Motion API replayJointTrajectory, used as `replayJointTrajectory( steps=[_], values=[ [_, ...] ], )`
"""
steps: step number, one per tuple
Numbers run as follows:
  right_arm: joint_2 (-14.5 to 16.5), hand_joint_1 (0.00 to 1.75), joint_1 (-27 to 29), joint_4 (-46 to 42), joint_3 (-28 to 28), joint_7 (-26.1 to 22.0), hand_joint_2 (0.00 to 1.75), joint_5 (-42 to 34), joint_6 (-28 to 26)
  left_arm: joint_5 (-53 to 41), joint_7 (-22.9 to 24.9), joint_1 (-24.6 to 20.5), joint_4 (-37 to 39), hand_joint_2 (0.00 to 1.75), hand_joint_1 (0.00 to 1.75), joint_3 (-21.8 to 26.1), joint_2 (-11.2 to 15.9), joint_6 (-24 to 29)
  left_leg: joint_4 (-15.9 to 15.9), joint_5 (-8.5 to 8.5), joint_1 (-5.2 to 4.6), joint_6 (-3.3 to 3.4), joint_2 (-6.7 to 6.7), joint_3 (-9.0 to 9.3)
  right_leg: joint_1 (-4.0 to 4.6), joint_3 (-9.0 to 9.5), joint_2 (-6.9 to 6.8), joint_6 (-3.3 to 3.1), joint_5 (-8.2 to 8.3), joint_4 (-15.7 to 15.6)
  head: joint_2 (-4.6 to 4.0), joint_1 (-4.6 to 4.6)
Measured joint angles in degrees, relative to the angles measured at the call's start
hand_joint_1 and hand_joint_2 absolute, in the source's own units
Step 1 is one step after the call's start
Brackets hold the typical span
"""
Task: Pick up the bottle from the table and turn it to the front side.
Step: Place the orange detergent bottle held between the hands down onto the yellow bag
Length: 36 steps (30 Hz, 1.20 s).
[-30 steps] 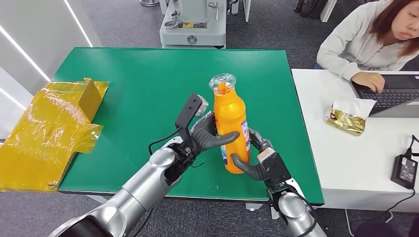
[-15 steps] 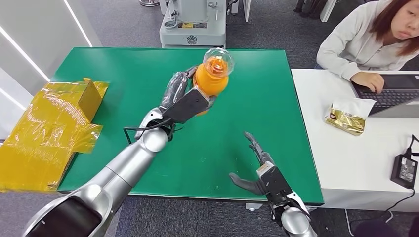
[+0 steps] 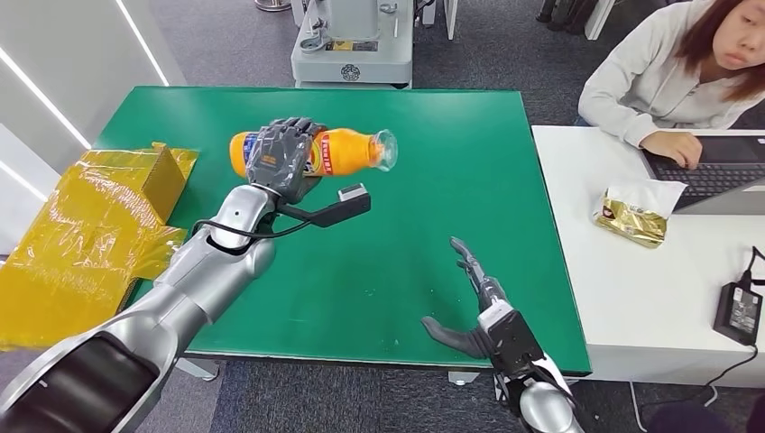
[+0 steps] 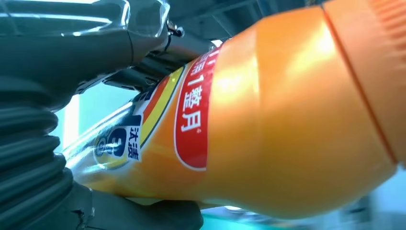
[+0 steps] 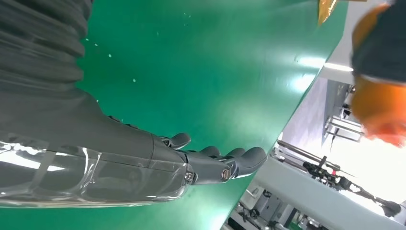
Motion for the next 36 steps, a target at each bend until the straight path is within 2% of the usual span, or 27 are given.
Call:
replayJointTrajectory(
  steps=[4, 16, 21, 29, 31, 33, 35, 36],
  values=[
    [-0.3, 0.0, 1.1, -1.3, -0.3, -0.5, 1.75, 0.1, 0.4, -3.5, 5.4, 2.1, 3.7, 1.75, 1.75, -1.5, 3.5, -0.9, -0.1, -0.04, 0.0, -0.06, 0.1, 0.05, 0.0, -0.01, 0.12, -0.06, -0.04, 0.0, 0.0, -0.01],
    [-0.4, 0.0, 3.5, -2.5, -2.0, -1.4, 1.75, 0.2, 1.6, -12.9, 14.5, 11.0, 9.3, 1.75, 1.75, -5.3, 13.6, -6.8, -0.1, -0.11, 0.01, -0.15, 0.15, 0.04, 0.01, -0.04, 0.15, -0.11, -0.13, 0.0, 0.0, 0.01],
    [-0.4, 0.0, 3.5, -2.5, -2.5, -1.5, 1.75, 0.7, 2.5, -14.8, 15.8, 11.9, 9.5, 1.75, 1.75, -6.4, 16.2, -7.1, -0.1, -0.14, 0.01, -0.18, 0.11, 0.17, 0.01, 0.11, 0.1, -0.14, -0.17, 0.0, 0.0, 0.01],
    [-0.4, 0.0, 4.1, -3.5, -2.7, -1.1, 1.75, 1.3, 3.4, -16.3, 15.8, 12.1, 9.5, 1.75, 1.74, -6.6, 18.2, -7.2, -0.1, -0.15, 0.04, -0.2, 0.1, 0.46, 0.01, 0.37, 0.08, -0.17, -0.18, 0.0, 0.0, 0.01],
    [-0.4, 0.0, 4.5, -3.8, -2.7, -1.1, 1.75, 1.6, 3.6, -16.5, 15.5, 12.1, 9.5, 1.75, 1.11, -6.6, 18.4, -7.2, -0.1, -0.15, 0.04, -0.21, 0.1, 0.5, 0.01, 0.43, 0.08, -0.19, -0.2, 0.0, 0.0, 0.01],
    [-0.4, 0.0, 4.9, -4.0, -2.7, -1.1, 1.75, 1.9, 3.7, -16.3, 15.2, 12.1, 9.5, 1.75, 0.25, -6.6, 18.6, -7.3, -0.1, -0.16, 0.04, -0.23, 0.1, 0.53, 0.01, 0.45, 0.09, -0.2, -0.21, 0.0, 0.0, 0.01],
    [-0.4, 0.0, 5.3, -4.2, -2.7, -1.1, 1.75, 2.2, 3.7, -15.7, 15.1, 12.1, 9.5, 1.75, 0.0, -6.6, 18.6, -7.6, -0.1, -0.17, 0.04, -0.24, 0.1, 0.54, 0.01, 0.45, 0.09, -0.2, -0.21, 0.0, 0.0, 0.01],
    [-0.4, 0.0, 5.5, -4.3, -2.7, -1.1, 1.75, 2.4, 3.8, -15.3, 15.1, 12.1, 9.6, 1.75, 0.0, -6.6, 18.6, -7.7, -0.1, -0.17, 0.04, -0.24, 0.1, 0.54, 0.01, 0.45, 0.09, -0.2, -0.21, 0.0, 0.0, 0.01]
  ],
)
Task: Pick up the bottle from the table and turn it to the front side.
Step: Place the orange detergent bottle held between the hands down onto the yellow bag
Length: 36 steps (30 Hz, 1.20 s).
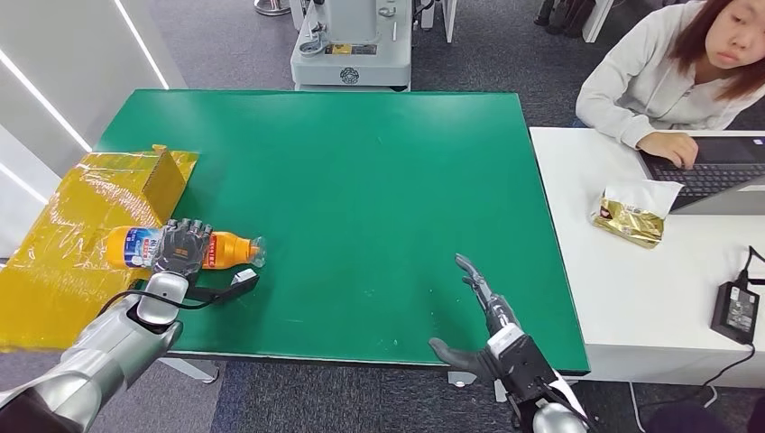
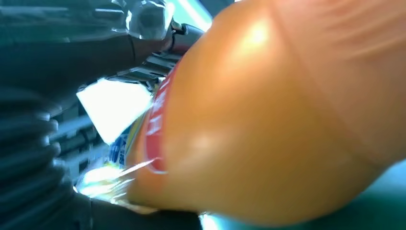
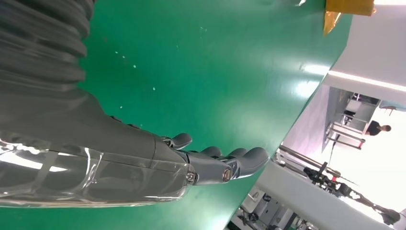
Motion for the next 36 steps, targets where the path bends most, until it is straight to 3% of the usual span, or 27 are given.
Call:
replayJointTrajectory(
  steps=[15, 20, 22, 24, 29, 32, 36],
  values=[
    [0.0, 0.0, 2.9, -2.0, 0.0, 0.0, 1.75, 0.8, 0.1, 0.1, 0.0, 0.1, 0.4, 1.75, 0.0, 0.8, -0.3, -1.3, 0.0, -0.03, 0.0, -0.03, -0.01, 0.02, 0.0, 0.0, -0.01, -0.03, -0.03, 0.0, 0.0, 0.01],
    [0.0, 0.0, 3.9, -2.3, -0.1, 0.1, 1.75, 0.8, 0.0, 3.3, -1.0, 1.3, 0.5, 1.75, 0.0, 3.3, -1.0, 3.3, 0.0, -0.03, -0.01, -0.03, -0.01, 0.06, 0.0, 0.0, -0.01, -0.03, -0.04, 0.0, 0.0, 0.0],
    [0.0, 0.0, 4.5, -2.7, -0.2, 0.5, 1.75, 0.8, -0.1, 8.4, -4.7, 2.2, 0.4, 1.75, 0.0, 6.3, -1.9, 7.3, 0.0, -0.03, -0.01, -0.03, -0.04, 0.06, 0.0, 0.0, -0.03, -0.03, -0.06, 0.0, 0.0, 0.01],
    [0.0, 0.0, 5.3, -3.3, -0.4, 0.9, 1.75, 0.7, -0.2, 16.5, -11.8, 3.4, 0.3, 1.75, 0.0, 11.4, -3.4, 10.4, 0.0, -0.03, -0.02, -0.02, -0.07, 0.05, -0.01, 0.0, -0.07, 0.01, -0.09, 0.0, 0.0, 0.0],
    [0.0, 0.0, 5.9, -3.6, -0.9, 1.4, 1.75, -0.8, -0.1, 43.6, -37.2, 7.0, -3.0, 1.75, 0.0, 30.8, -9.9, 5.5, 0.0, -0.09, -0.06, -0.01, -0.03, 0.01, -0.03, 0.03, -0.02, 0.05, -0.1, -0.1, 0.0, 0.02],
    [0.0, 0.0, 5.2, -2.9, -1.2, 1.3, 1.75, -1.4, 0.1, 50.1, -43.8, 9.4, -6.6, 1.75, 0.0, 39.7, -13.7, 2.8, 0.0, -0.13, -0.08, 0.01, 0.01, 0.02, -0.06, 0.02, 0.01, 0.06, -0.09, -0.1, 0.0, 0.01],
    [0.0, 0.0, 4.0, -1.6, -1.2, 1.2, 1.75, -1.5, 0.4, 52.4, -47.1, 12.1, -11.2, 1.75, 0.0, 46.1, -17.5, 2.0, 0.0, -0.14, -0.06, 0.02, -0.03, 0.01, -0.06, 0.02, -0.02, 0.09, -0.12, -0.1, 0.0, 0.01]
  ],
)
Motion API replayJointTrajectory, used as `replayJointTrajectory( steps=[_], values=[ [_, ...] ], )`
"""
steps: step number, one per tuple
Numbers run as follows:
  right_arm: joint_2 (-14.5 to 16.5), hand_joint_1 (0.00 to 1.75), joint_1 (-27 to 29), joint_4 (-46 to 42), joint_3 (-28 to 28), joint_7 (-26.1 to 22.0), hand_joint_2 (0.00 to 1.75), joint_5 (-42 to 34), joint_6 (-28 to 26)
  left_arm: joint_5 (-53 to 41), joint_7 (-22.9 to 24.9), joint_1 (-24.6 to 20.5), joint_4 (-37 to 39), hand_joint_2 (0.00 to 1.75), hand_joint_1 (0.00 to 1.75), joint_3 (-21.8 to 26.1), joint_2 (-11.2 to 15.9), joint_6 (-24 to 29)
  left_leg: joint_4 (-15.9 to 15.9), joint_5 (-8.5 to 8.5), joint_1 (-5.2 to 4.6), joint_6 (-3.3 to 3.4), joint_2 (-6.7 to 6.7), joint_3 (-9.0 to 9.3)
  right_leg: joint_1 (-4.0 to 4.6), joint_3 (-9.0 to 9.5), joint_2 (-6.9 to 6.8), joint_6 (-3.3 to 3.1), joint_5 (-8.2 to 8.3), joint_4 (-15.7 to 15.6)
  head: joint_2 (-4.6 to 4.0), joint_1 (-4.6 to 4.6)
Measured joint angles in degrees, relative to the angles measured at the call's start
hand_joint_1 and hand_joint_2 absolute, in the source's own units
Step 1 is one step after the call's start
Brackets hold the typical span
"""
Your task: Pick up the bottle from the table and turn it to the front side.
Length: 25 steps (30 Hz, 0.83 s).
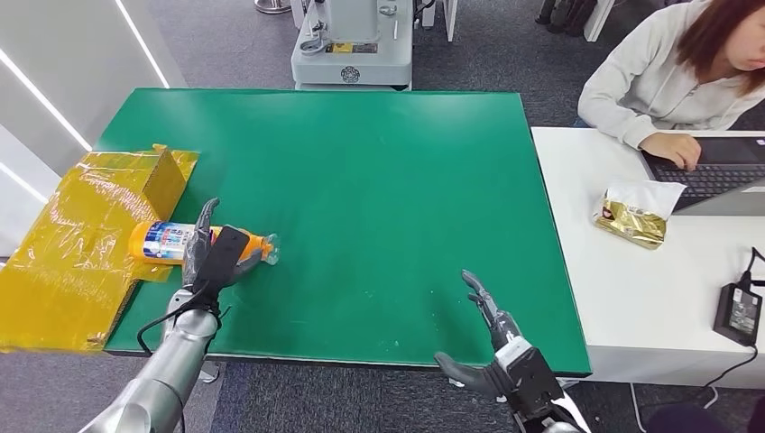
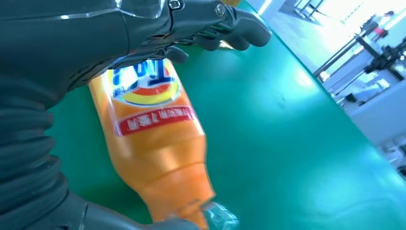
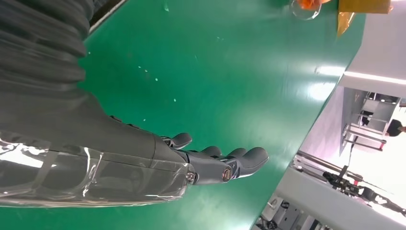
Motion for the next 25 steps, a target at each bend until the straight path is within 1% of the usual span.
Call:
replayJointTrajectory(
  steps=[3, 6, 9, 13, 16, 19, 22, 25],
  values=[
    [0.0, 0.0, -0.5, 0.7, 0.0, 0.0, 1.75, 0.0, 0.1, 0.3, -1.1, 1.3, -2.5, 1.75, 0.0, 2.1, -1.7, 0.0, 0.0, -0.01, 0.02, 0.0, 0.0, 0.0, 0.01, -0.01, 0.0, 0.0, -0.02, 0.0, 0.0, -0.01],
    [0.0, 0.0, -1.0, 1.5, 0.0, -0.2, 1.75, -0.1, 0.1, -3.2, -3.2, 2.7, -6.1, 1.75, 0.0, 2.2, -3.3, 3.9, 0.0, -0.03, 0.03, 0.02, -0.03, -0.01, 0.03, -0.01, -0.04, 0.01, -0.04, 0.0, 0.0, -0.01],
    [0.0, 0.0, -1.2, 2.1, 0.0, -0.4, 1.75, -0.3, -0.4, -5.1, -4.9, 4.4, -10.9, 1.75, 0.0, 0.6, -5.1, 6.0, 0.0, -0.05, 0.02, 0.03, -0.05, -0.03, 0.04, 0.0, -0.07, 0.01, -0.04, 0.0, 0.0, -0.01],
    [0.0, 0.0, -1.2, 2.2, -0.2, -1.2, 1.75, -2.1, -1.4, -3.1, -6.8, 8.5, -21.2, 1.75, 0.0, -4.5, -6.8, 6.4, 0.0, -0.11, 0.0, 0.06, -0.02, -0.03, 0.03, 0.0, -0.05, 0.02, -0.05, 0.0, 0.0, -0.01],
    [0.0, 0.0, -0.9, 2.0, -0.5, -2.3, 1.75, -4.1, -2.4, 2.2, -7.2, 12.4, -30.9, 1.75, 0.0, -9.7, -7.5, 4.7, 0.0, -0.17, 0.0, 0.09, -0.03, -0.04, 0.02, 0.0, -0.05, 0.07, -0.09, -0.1, 0.0, -0.01],
    [0.0, 0.0, -0.4, 1.4, -0.7, -3.5, 1.75, -5.5, -3.6, 7.6, -7.2, 15.5, -39.2, 1.75, 0.0, -14.4, -7.9, 0.5, 0.0, -0.24, 0.01, 0.09, -0.02, -0.04, 0.02, 0.0, -0.05, 0.07, -0.11, -0.1, 0.0, -0.01],
    [0.0, 0.0, 0.1, 0.4, -0.7, -4.3, 1.75, -6.1, -4.6, 10.3, -7.2, 17.2, -44.6, 1.75, 0.0, -18.2, -8.0, -2.6, 0.0, -0.25, 0.01, 0.11, -0.01, -0.04, 0.03, 0.0, -0.04, 0.07, -0.13, -0.1, 0.0, -0.01],
    [0.1, 0.0, 0.5, -0.7, -0.7, -5.1, 1.75, -6.3, -5.4, 12.6, -6.8, 18.0, -47.3, 1.75, 0.0, -20.6, -8.0, -5.3, 0.0, -0.25, 0.01, 0.11, -0.02, -0.03, 0.03, 0.0, -0.05, 0.08, -0.15, -0.1, 0.0, -0.01]
  ],
)
